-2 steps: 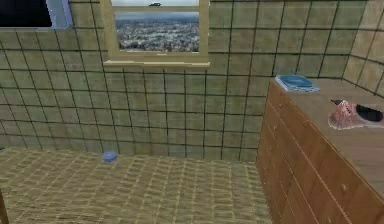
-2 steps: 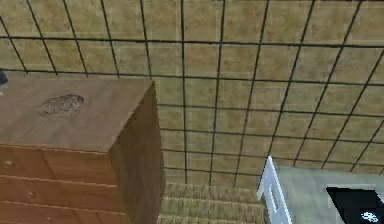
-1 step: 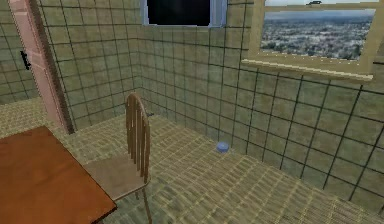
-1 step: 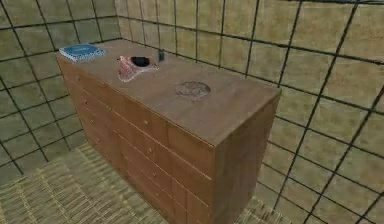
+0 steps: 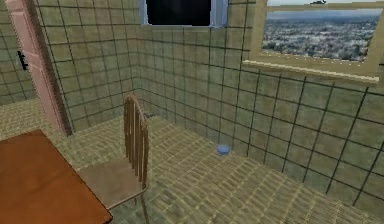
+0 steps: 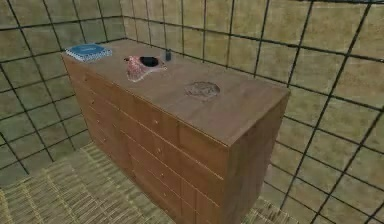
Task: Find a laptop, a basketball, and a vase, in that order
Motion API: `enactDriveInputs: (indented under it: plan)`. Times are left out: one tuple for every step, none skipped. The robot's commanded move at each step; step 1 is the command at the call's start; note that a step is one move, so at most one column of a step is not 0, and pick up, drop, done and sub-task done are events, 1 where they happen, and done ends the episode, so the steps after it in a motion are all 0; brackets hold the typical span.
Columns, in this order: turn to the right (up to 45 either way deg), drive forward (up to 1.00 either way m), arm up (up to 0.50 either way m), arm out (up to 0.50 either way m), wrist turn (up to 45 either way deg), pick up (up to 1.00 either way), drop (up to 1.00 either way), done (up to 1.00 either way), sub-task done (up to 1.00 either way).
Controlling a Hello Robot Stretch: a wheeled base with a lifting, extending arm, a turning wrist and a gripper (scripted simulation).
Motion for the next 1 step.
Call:
enactDriveInputs:
  plan:
    - [39.0,0.00,0.00,0.00,0.0,0.00,0.00,0.00,0.00]
